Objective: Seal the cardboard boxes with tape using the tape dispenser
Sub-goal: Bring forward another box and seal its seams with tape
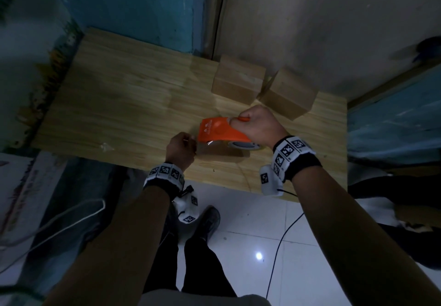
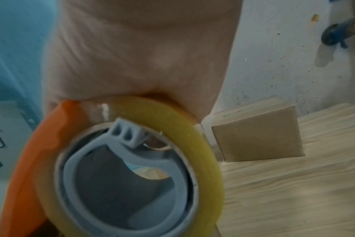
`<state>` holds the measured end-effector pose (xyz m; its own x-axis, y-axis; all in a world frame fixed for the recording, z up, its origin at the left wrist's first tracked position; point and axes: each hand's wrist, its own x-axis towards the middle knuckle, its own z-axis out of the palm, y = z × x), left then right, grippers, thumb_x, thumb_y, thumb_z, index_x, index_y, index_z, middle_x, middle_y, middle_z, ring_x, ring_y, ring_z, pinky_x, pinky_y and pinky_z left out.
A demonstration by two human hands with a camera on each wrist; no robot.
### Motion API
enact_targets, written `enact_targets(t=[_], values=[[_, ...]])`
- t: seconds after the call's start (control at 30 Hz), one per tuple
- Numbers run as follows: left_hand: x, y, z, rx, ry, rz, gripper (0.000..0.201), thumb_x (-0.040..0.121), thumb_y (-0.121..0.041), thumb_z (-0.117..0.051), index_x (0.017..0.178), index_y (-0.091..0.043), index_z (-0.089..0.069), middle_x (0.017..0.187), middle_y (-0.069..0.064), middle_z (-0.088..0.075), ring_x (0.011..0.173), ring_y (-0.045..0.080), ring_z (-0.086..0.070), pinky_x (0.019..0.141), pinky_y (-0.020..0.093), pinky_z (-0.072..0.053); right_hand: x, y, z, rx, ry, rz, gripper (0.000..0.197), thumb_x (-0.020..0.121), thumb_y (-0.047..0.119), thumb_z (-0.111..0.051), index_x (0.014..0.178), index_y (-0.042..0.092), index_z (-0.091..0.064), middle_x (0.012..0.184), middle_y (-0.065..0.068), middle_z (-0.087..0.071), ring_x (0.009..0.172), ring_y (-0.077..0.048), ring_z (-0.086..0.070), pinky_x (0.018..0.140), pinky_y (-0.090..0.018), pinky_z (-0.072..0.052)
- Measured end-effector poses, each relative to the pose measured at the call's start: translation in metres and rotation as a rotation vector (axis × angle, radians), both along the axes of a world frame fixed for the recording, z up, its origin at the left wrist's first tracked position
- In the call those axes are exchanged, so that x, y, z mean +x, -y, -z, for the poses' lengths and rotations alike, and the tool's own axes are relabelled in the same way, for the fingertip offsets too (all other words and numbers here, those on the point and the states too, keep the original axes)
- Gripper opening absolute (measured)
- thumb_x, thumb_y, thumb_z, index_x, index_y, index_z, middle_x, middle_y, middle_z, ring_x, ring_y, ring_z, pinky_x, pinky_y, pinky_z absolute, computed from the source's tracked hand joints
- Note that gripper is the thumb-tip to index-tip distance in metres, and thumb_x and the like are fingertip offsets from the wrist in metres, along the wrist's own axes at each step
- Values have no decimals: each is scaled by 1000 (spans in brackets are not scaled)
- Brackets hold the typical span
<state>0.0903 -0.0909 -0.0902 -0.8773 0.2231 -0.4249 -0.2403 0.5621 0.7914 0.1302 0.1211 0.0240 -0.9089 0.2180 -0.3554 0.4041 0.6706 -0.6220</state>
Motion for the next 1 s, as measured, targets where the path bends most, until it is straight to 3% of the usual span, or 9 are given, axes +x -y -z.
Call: enact_targets(t=[0.17, 0.33, 0.5, 0.63, 0.77, 0.87, 1.0], values=[[7, -3, -2, -9, -50, -46, 19, 100, -24, -46, 89, -13, -56, 77, 6, -61, 75, 32, -63, 66, 40, -55, 3, 1, 2, -10, -17, 11, 54, 83, 58, -60, 53, 15, -48, 50, -5, -42, 45, -17, -44, 51, -30, -34], [8, 5, -16, -40, -274, -118, 24, 102, -23, -43, 98, -4, -57, 81, 7, -61, 72, 20, -54, 64, 26, -34, 7, -1, 1, -40, -38, 46, 53, 85, 52, -63, 52, 15, -47, 49, -5, -39, 45, -16, -41, 50, -28, -32], [-5, 6, -26, 8, -354, -103, 20, 100, -19, -47, 95, -4, -59, 75, 2, -60, 63, 11, -51, 59, 22, -33, 11, -5, 0, -106, -59, 102, 52, 86, 49, -63, 51, 17, -45, 48, -4, -40, 43, -17, -43, 49, -28, -32], [-7, 1, -10, -27, -214, -69, 23, 100, -23, -47, 91, -7, -61, 76, 4, -62, 75, 26, -61, 68, 28, -43, 12, -3, -1, -93, -51, 104, 51, 87, 48, -64, 52, 16, -48, 46, 0, -42, 41, -15, -43, 46, -25, -32], [-4, -2, -1, 22, -124, -82, 25, 100, -28, -48, 83, -13, -58, 70, 5, -63, 72, 32, -65, 66, 39, -55, 9, -2, 0, -75, -52, 96, 50, 88, 50, -63, 55, 14, -50, 49, -5, -41, 42, -17, -43, 47, -27, -31], [-11, 7, -2, 59, -114, -91, 26, 98, -29, -49, 80, -14, -60, 66, 5, -61, 65, 31, -63, 64, 48, -57, 7, -2, 0, -81, -37, 94, 50, 87, 51, -63, 56, 14, -52, 50, -6, -41, 43, -18, -43, 48, -27, -31], [-12, 11, -5, 65, -107, -98, 23, 98, -24, -51, 81, -13, -61, 62, 1, -60, 59, 25, -59, 63, 44, -55, 5, -2, 1, -74, -28, 82, 51, 85, 54, -62, 57, 12, -52, 51, -8, -41, 44, -20, -43, 49, -29, -31]])
